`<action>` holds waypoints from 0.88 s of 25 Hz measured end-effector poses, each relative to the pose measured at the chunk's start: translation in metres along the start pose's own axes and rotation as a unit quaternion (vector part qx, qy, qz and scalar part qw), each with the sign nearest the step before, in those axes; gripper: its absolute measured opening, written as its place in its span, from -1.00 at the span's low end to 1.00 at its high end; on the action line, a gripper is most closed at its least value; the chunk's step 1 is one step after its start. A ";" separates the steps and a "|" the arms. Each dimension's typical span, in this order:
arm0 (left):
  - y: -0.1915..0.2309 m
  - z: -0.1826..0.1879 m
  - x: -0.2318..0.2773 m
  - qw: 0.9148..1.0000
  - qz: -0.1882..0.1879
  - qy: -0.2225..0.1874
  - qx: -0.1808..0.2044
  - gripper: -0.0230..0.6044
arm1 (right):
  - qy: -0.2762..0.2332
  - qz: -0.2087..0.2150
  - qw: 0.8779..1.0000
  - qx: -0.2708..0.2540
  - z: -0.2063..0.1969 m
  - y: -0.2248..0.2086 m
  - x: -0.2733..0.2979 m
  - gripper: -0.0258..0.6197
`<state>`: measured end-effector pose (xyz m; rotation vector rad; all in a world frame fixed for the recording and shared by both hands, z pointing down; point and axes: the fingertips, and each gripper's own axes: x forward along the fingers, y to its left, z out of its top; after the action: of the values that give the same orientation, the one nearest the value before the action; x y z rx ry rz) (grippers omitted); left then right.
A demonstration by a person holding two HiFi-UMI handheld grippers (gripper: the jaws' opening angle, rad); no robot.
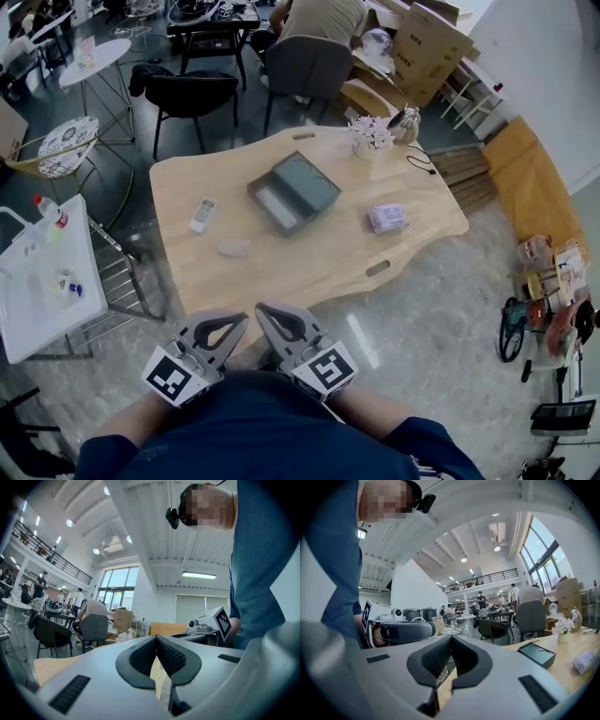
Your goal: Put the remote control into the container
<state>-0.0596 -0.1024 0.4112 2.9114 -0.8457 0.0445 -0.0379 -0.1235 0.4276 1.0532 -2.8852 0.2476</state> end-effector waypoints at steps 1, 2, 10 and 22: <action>-0.001 0.000 0.001 1.000 -0.002 0.000 0.000 -0.83 | -0.006 0.002 1.000 -0.003 0.002 0.001 0.001 -0.87; -0.002 0.000 0.002 1.000 -0.003 0.000 0.000 -0.83 | -0.013 0.005 1.000 -0.004 0.005 0.002 0.001 -0.87; -0.008 0.004 0.012 1.000 -0.012 -0.004 0.001 -0.83 | -0.016 0.004 1.000 -0.002 0.008 -0.003 -0.003 -0.86; -0.010 0.004 0.016 1.000 -0.013 -0.008 0.001 -0.83 | -0.013 0.004 1.000 -0.004 0.007 -0.007 -0.005 -0.87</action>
<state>-0.0408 -0.1031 0.4068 2.9284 -0.8112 0.0203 -0.0294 -0.1262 0.4208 1.0511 -2.9126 0.2241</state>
